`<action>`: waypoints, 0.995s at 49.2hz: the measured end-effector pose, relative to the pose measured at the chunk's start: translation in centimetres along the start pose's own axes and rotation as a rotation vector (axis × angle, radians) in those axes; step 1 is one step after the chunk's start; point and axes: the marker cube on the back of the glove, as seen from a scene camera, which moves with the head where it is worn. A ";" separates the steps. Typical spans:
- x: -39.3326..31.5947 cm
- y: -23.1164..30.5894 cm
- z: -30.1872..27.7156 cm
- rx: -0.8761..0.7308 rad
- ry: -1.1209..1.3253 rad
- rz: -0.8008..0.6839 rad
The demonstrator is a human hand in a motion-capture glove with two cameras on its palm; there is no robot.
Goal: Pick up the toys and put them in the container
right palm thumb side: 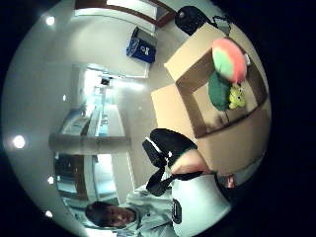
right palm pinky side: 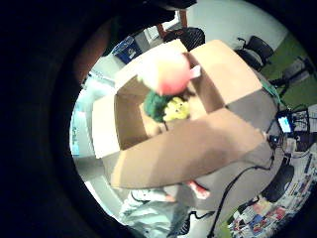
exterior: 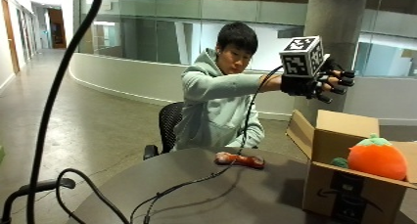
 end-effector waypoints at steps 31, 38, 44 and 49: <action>16.2 20.3 3.9 -0.411 0.616 0.011; 19.6 23.1 9.4 -0.567 0.634 0.141; 20.5 22.8 10.7 -0.603 0.622 0.145; 20.2 22.8 11.5 -0.582 0.630 0.150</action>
